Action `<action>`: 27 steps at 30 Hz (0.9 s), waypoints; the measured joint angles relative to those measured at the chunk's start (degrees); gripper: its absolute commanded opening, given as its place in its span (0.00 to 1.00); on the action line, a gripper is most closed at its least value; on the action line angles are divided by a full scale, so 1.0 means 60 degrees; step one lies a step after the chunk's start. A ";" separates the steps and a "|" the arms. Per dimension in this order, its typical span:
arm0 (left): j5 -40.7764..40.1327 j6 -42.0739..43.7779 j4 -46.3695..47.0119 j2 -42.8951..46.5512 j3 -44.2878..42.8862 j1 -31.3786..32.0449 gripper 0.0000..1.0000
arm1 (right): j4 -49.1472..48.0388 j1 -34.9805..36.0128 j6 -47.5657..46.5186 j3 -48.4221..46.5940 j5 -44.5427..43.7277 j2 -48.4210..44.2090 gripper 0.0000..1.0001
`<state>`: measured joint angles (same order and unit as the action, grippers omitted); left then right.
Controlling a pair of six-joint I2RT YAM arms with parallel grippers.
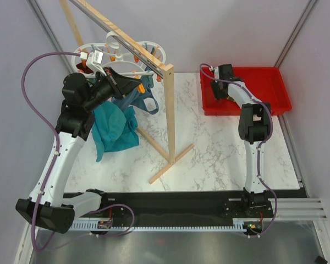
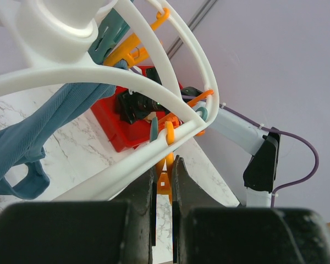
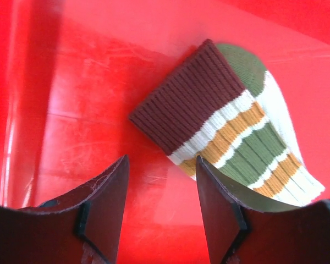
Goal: Clip the socks to the hanger
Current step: Pick up the sock from the bin.
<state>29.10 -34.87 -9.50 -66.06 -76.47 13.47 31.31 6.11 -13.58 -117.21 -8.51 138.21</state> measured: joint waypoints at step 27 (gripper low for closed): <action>0.0229 -0.0007 0.0084 -0.0117 0.0018 -0.0175 0.02 | -0.0426 -0.0423 0.0667 -0.0903 -0.0430 0.0772 0.05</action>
<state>30.48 -34.92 -8.99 -66.76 -76.36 12.43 28.75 3.57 -9.58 -122.63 -11.09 142.85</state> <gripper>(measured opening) 0.093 0.097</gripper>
